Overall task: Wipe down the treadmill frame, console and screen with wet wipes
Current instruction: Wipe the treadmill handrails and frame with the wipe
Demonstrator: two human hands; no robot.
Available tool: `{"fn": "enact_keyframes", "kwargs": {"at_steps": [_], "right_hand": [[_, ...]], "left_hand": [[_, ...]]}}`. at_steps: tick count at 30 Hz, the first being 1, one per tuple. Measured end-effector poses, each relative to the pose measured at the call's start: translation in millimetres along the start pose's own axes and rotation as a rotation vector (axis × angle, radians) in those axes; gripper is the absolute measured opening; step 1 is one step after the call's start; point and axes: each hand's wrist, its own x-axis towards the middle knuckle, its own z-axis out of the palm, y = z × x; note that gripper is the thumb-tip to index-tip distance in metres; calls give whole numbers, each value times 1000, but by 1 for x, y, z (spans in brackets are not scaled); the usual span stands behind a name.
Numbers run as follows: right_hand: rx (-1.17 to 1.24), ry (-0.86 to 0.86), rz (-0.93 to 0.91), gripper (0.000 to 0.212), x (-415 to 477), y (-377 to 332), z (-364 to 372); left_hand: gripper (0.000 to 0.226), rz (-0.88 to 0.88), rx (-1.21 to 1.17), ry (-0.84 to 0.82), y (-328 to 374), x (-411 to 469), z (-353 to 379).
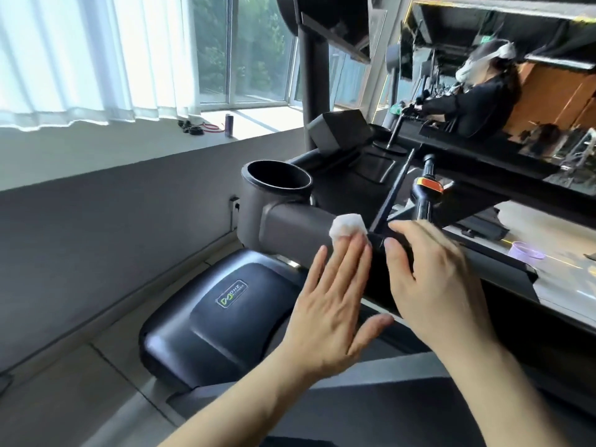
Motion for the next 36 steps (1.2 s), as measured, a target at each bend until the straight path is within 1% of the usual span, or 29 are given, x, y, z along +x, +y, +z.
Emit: {"fn": "enact_keyframes", "kwargs": {"at_steps": [2, 5, 7, 10, 12, 14, 15, 16, 18, 19, 21, 22, 25, 26, 27, 29, 31, 33, 36], "right_hand": [[-13, 8, -16, 23, -10, 13, -10], [-43, 11, -25, 31, -24, 26, -20], [-37, -7, -37, 33, -34, 34, -25], [-23, -38, -100, 36, -44, 44, -28], [-21, -40, -147, 35, -46, 50, -31], [-10, -22, -159, 33, -48, 55, -35], [-7, -9, -157, 32, -49, 56, -37], [-3, 6, -150, 32, -52, 58, -40], [-2, 25, -135, 30, -58, 63, -45], [-5, 29, -129, 28, -61, 66, -48], [-11, 30, -129, 28, -66, 71, -52], [-20, 32, -127, 30, -70, 73, -53], [-49, 65, -98, 36, -82, 84, -57], [-45, 78, -90, 37, -86, 87, -59], [-29, 86, -91, 37, -88, 88, -58], [26, 128, -90, 36, -92, 95, -62], [108, 205, -70, 35, -96, 100, -67], [145, 290, -29, 35, -99, 108, -75], [130, 330, -3, 37, -104, 119, -84]], "left_hand": [[75, -24, 69, 50, -9, 0, -6], [54, -170, 107, 251, -37, 4, -26], [40, -155, 108, 337, -46, 12, -35], [29, -191, 109, 397, -39, 28, -37], [21, -261, 18, 434, -20, 39, -35], [19, -385, -164, 492, 2, 48, -31], [16, -411, -227, 504, 12, 53, -29], [11, -392, -237, 490, 26, 57, -24], [2, -277, -212, 418, 53, 58, -14], [3, -204, -201, 375, 65, 57, -10], [7, -69, -127, 311, 66, 56, -9], [8, -56, -75, 315, 58, 59, -11], [9, -171, 13, 402, 33, 67, -17], [10, -150, 30, 394, 36, 69, -13], [11, -91, 32, 373, 44, 69, -10], [14, 65, -45, 293, 82, 73, 6], [23, 167, -123, 233, 119, 79, 21], [28, 229, -159, 189, 141, 84, 34], [19, 281, -143, 152, 142, 85, 35]]}}
